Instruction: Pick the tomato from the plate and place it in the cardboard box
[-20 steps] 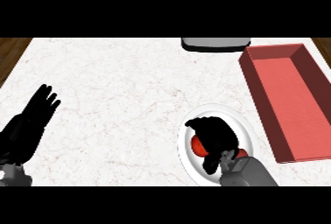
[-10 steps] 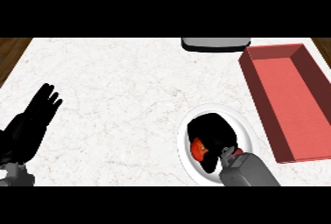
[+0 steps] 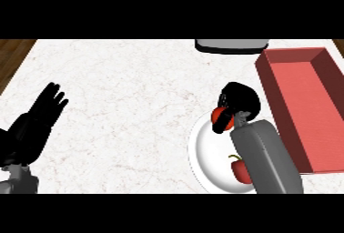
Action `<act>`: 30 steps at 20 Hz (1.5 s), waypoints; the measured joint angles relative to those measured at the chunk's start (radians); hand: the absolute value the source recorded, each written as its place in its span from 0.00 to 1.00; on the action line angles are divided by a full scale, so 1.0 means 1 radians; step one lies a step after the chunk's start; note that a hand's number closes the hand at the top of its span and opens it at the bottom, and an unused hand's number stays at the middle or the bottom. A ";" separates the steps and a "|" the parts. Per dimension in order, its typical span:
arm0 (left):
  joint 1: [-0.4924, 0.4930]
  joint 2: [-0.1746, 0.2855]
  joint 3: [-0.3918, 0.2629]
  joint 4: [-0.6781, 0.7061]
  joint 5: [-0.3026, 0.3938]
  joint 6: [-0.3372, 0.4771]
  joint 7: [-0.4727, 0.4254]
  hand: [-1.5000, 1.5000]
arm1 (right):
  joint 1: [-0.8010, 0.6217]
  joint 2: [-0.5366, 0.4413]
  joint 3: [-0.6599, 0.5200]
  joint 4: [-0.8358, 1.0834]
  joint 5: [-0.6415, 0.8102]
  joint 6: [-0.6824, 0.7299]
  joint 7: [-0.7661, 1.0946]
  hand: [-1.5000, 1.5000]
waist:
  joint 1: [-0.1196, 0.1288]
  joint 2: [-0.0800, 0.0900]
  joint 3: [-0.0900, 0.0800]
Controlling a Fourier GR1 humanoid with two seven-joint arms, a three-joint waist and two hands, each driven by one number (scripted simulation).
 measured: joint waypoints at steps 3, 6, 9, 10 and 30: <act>-0.003 -0.009 -0.007 0.011 -0.004 0.000 -0.008 0.50 | -0.119 0.002 -0.036 0.138 0.031 -0.089 0.075 1.00 | 0.005 0.000 0.000; 0.002 -0.006 0.001 0.029 -0.001 -0.010 -0.022 0.50 | -0.230 0.006 -0.052 0.240 0.059 -0.161 0.124 1.00 | 0.000 -0.003 0.000; 0.015 -0.007 0.003 0.017 -0.004 -0.008 -0.019 0.50 | -0.321 0.004 -0.050 0.280 0.083 -0.192 0.150 1.00 | -0.007 -0.008 0.000; 0.011 -0.008 0.002 0.024 -0.006 -0.007 -0.022 0.50 | -0.356 0.005 -0.043 0.285 0.084 -0.193 0.167 1.00 | -0.009 -0.009 0.000; 0.048 -0.004 0.021 -0.025 0.000 -0.003 0.009 0.50 | -0.609 -0.159 -0.100 0.121 0.335 -0.205 0.298 1.00 | -0.035 -0.018 -0.001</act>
